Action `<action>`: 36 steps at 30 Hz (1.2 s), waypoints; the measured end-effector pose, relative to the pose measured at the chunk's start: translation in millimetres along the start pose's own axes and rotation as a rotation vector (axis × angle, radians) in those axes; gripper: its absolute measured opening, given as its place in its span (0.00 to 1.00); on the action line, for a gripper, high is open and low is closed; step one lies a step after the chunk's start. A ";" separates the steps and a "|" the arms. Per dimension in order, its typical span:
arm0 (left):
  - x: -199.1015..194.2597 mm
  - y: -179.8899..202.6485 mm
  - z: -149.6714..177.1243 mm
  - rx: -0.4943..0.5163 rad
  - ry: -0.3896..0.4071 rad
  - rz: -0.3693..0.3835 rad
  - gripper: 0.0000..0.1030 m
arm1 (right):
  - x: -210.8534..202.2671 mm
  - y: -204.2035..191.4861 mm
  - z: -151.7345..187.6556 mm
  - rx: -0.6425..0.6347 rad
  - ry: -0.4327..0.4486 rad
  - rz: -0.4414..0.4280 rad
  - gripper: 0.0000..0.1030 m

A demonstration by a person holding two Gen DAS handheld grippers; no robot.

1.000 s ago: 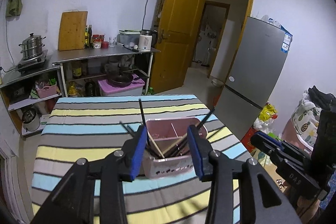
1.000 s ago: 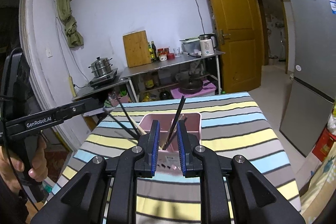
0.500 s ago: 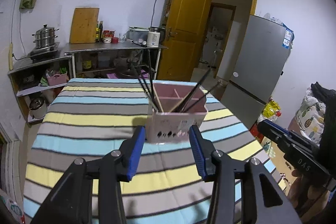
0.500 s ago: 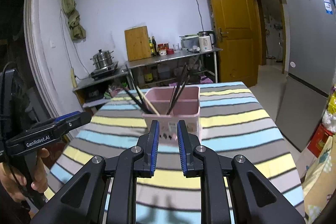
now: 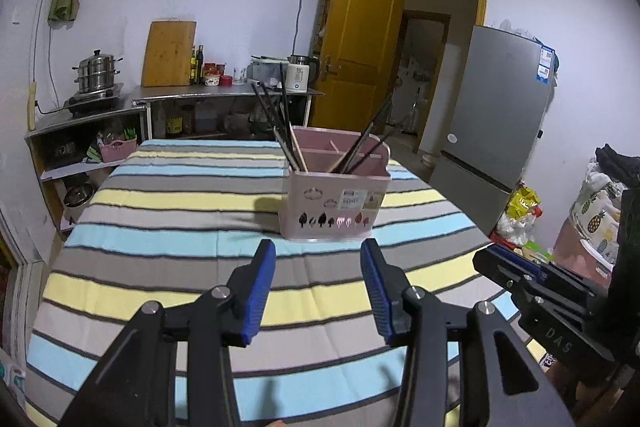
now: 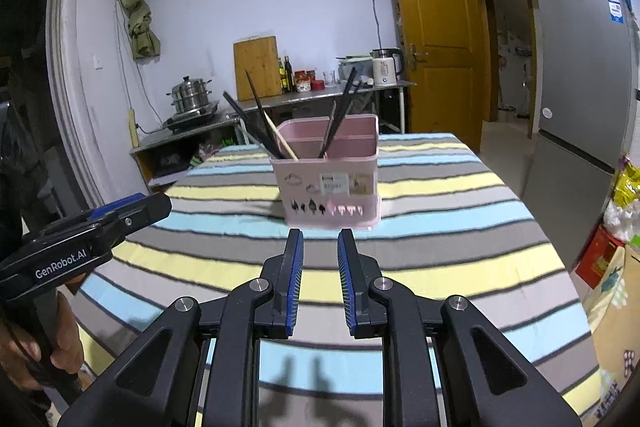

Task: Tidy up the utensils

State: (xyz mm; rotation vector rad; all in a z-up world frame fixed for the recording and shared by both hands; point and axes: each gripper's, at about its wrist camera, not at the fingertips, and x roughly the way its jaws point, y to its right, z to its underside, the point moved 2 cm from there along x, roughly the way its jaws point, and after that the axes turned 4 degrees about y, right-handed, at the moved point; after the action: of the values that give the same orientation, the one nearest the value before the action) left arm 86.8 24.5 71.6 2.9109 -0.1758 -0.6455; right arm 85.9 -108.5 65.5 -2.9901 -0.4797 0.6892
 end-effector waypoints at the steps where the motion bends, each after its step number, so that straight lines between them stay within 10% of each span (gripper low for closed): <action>1: -0.2 0.3 3.8 -0.002 0.001 -0.005 0.45 | -0.8 -0.5 2.6 -0.004 -0.001 0.002 0.18; 36: -3.9 9.4 41.2 0.018 -0.027 -0.013 0.45 | -11.1 -3.9 26.8 -0.019 0.014 0.026 0.18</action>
State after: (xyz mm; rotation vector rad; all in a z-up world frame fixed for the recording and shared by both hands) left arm 64.9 10.7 38.1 2.9240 -0.1664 -0.6891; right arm 63.7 -109.1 46.5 -3.0223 -0.4498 0.6686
